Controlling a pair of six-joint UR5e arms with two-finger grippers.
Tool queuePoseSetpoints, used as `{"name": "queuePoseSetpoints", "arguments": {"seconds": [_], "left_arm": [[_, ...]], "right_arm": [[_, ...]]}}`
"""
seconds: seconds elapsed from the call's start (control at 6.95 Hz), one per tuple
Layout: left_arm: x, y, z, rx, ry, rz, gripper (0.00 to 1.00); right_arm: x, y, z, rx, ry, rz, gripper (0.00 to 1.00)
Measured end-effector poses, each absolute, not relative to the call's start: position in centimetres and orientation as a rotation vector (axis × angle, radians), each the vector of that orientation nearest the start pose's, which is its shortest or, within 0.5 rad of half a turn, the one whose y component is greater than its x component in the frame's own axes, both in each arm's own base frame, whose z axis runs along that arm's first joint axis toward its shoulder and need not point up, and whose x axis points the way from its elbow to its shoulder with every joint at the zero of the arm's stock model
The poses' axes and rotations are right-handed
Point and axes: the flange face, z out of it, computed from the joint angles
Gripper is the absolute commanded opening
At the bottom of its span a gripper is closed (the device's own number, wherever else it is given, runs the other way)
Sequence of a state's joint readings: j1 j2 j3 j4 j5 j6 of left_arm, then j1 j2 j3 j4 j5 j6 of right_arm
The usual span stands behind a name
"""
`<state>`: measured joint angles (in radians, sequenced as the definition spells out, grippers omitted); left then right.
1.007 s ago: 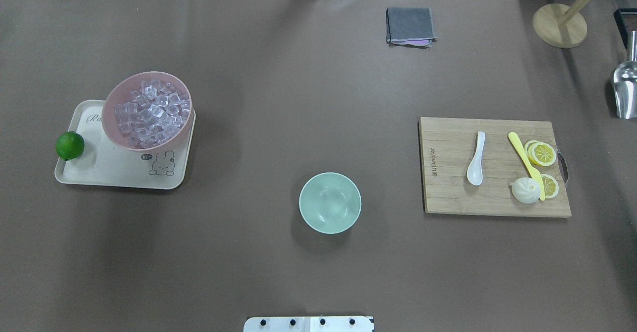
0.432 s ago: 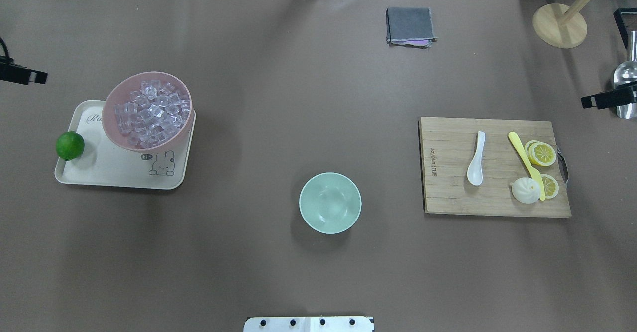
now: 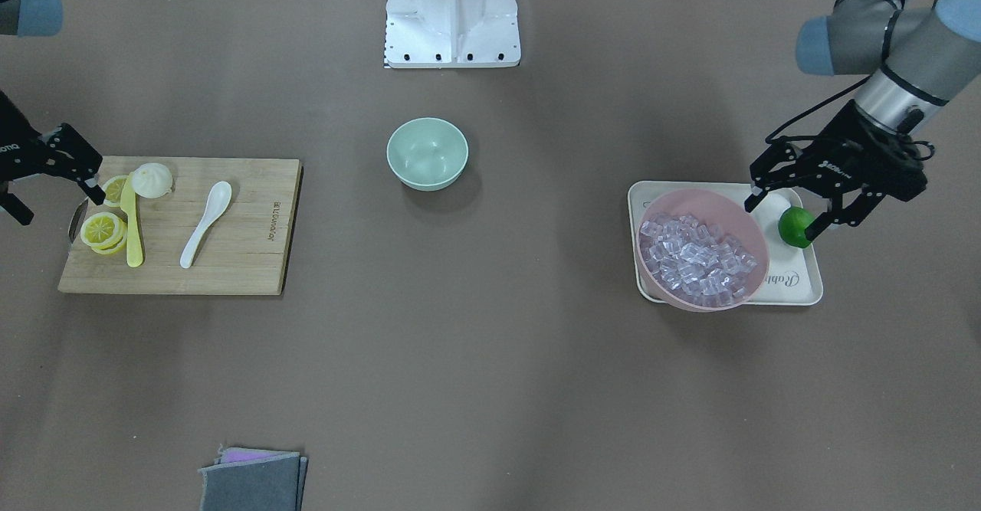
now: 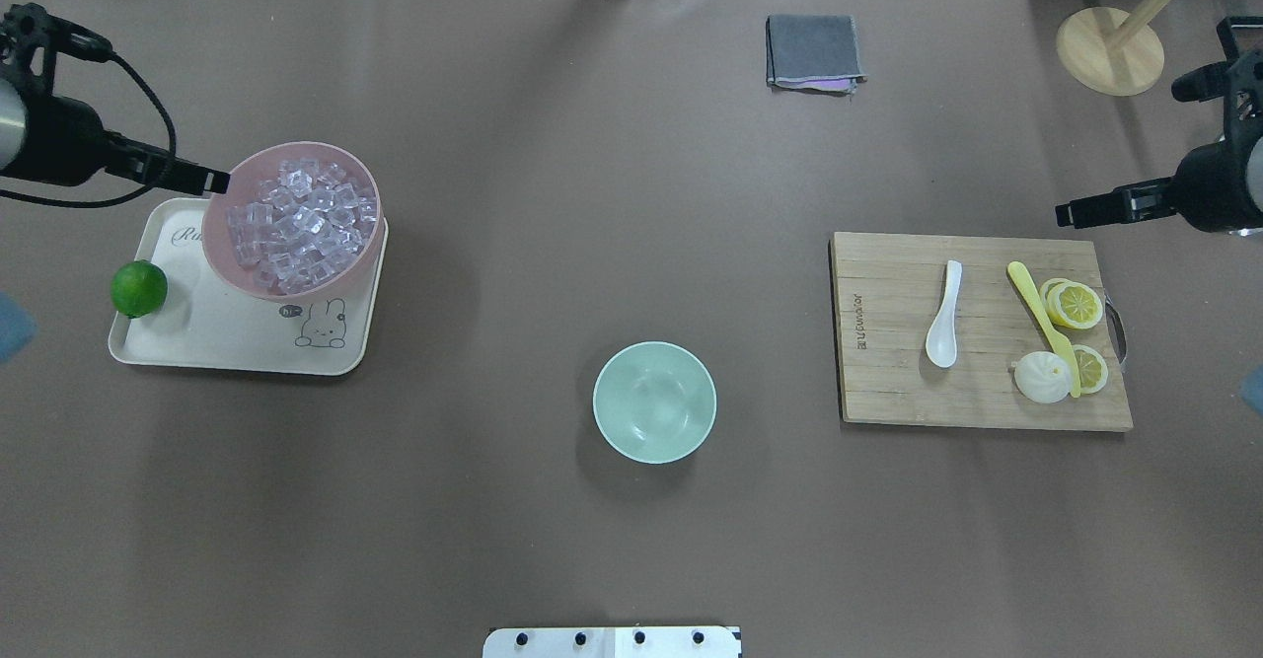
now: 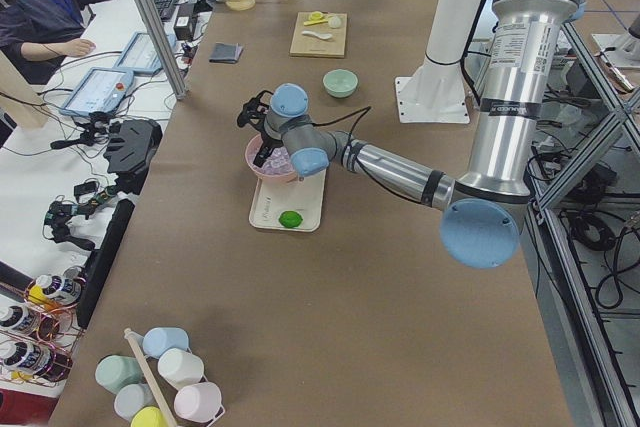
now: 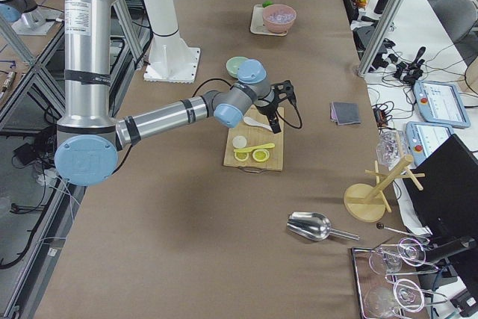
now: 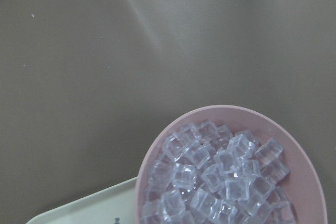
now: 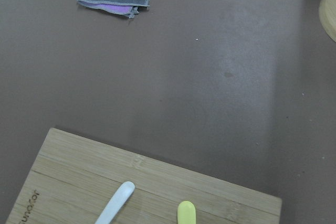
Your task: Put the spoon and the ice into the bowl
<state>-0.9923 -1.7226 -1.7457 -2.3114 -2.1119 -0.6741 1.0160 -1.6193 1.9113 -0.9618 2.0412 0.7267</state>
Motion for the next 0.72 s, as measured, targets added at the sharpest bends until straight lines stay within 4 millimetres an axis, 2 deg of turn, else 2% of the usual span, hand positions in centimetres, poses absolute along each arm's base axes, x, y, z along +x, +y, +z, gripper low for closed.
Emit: {"name": "queuePoseSetpoints", "arguments": {"seconds": [0.14,0.29,0.43,0.72], "left_arm": [[26.7,-50.7,40.2,0.571,0.989,0.192,0.88],[29.1,-50.0,40.0,0.587,0.971,0.189,0.87],[30.3,-49.6,40.1,0.593,0.959,0.191,0.87],[31.0,-49.4,40.6,0.592,0.945,0.194,0.82]], "right_arm": [[-19.2,-45.9,44.8,0.451,-0.871,-0.048,1.0],[-19.8,-45.9,44.7,0.454,-0.868,-0.048,1.0],[-20.0,-45.8,44.6,0.456,-0.868,-0.05,1.0],[-20.2,-45.8,44.6,0.456,-0.867,-0.051,1.0]]}}
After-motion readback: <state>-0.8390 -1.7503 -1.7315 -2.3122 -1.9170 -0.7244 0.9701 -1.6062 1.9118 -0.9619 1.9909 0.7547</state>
